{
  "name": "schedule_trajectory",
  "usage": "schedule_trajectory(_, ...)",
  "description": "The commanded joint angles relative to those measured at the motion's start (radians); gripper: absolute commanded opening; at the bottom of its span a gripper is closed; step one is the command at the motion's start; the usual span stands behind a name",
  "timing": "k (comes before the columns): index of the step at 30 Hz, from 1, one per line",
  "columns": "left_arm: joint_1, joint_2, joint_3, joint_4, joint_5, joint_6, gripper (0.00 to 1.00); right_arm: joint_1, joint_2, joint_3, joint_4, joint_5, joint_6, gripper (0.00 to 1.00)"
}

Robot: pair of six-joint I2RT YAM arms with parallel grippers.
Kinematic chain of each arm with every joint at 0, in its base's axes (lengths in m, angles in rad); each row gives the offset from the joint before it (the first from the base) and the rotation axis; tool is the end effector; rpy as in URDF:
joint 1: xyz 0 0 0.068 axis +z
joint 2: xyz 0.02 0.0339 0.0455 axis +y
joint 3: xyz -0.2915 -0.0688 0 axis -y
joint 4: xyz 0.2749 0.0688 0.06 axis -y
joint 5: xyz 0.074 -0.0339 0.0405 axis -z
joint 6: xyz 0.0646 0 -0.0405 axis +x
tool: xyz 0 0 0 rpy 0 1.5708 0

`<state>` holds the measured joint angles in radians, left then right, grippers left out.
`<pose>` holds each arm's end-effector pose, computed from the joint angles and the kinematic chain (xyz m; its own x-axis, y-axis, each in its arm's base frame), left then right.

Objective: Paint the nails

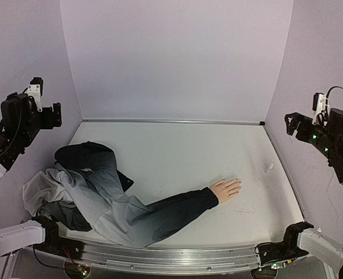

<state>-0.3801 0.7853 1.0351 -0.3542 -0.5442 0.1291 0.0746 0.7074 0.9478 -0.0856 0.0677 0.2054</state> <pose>0.1925 -0.0409 0.4322 -0.1167 0.1652 -0.9793 -0.1470 0.9723 0.1815 0.1878 0.0097 0.4480 0.1489 0.2152 -0.9651 -0.0389 0.9766 0.2117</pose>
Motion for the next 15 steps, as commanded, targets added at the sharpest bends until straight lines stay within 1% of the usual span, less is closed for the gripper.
schedule_trajectory(1, 0.259, 0.037, 0.056, -0.096, 0.348, -0.197, 1.00, 0.001, -0.004, -0.010, 0.063, -0.008, -0.031, 0.98)
schedule_trajectory(2, 0.286, 0.034, 0.042, -0.085, 0.388, -0.221, 1.00, 0.001, 0.001, -0.011, 0.064, -0.012, -0.033, 0.98)
schedule_trajectory(4, 0.293, -0.001, -0.001, -0.030, 0.429, -0.232, 0.99, 0.002, 0.003, -0.006, 0.064, -0.034, -0.034, 0.98)
schedule_trajectory(6, 0.293, -0.043, -0.042, 0.025, 0.434, -0.232, 0.99, 0.002, -0.003, -0.004, 0.069, -0.049, -0.033, 0.98)
schedule_trajectory(12, 0.293, -0.129, -0.105, 0.077, 0.480, -0.192, 0.99, 0.001, -0.022, -0.019, 0.076, -0.055, -0.034, 0.98)
schedule_trajectory(15, 0.293, -0.157, -0.119, 0.083, 0.487, -0.173, 0.99, 0.002, -0.031, -0.027, 0.076, -0.024, -0.019, 0.98)
